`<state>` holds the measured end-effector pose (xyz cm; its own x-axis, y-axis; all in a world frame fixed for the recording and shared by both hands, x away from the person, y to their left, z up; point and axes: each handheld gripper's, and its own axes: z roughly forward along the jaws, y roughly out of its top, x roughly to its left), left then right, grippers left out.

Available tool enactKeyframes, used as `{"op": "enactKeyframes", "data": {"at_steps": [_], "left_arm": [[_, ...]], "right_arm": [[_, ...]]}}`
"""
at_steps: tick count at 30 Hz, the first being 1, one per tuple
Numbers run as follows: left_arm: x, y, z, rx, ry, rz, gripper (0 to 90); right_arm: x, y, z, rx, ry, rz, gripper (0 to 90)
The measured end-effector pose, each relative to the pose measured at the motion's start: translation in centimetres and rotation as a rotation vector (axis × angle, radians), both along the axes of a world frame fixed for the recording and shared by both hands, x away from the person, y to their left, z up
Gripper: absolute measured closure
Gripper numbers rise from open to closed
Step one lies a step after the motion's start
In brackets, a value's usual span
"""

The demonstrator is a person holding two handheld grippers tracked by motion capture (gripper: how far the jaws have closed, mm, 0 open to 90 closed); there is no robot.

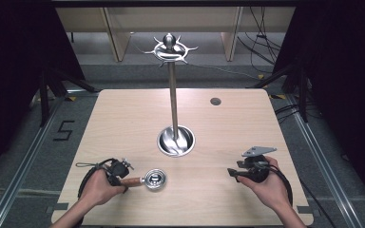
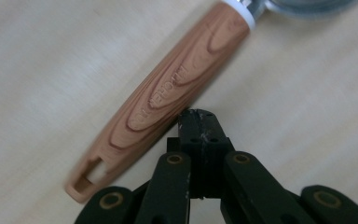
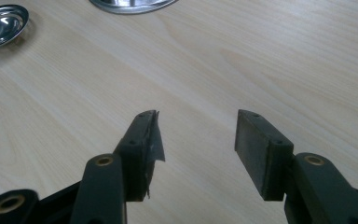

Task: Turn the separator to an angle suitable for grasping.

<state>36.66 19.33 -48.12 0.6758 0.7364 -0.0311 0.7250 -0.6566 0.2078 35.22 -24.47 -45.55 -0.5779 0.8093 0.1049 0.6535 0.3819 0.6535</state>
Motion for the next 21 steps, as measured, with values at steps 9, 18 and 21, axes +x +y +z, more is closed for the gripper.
{"op": "enactKeyframes", "data": {"at_steps": [9,18,21], "left_arm": [[3.6,-1.7,0.1,0.020,0.016,0.101,89.4],[6.0,-3.3,0.2,-0.007,-0.009,0.132,89.4],[6.7,-3.9,0.2,-0.029,-0.012,0.171,89.3]], "right_arm": [[-0.3,0.1,0.5,-0.005,0.006,0.007,49.5],[-0.3,0.4,0.1,0.015,-0.015,-0.005,49.3],[-0.3,0.3,0.1,0.019,-0.014,-0.011,49.3]]}}
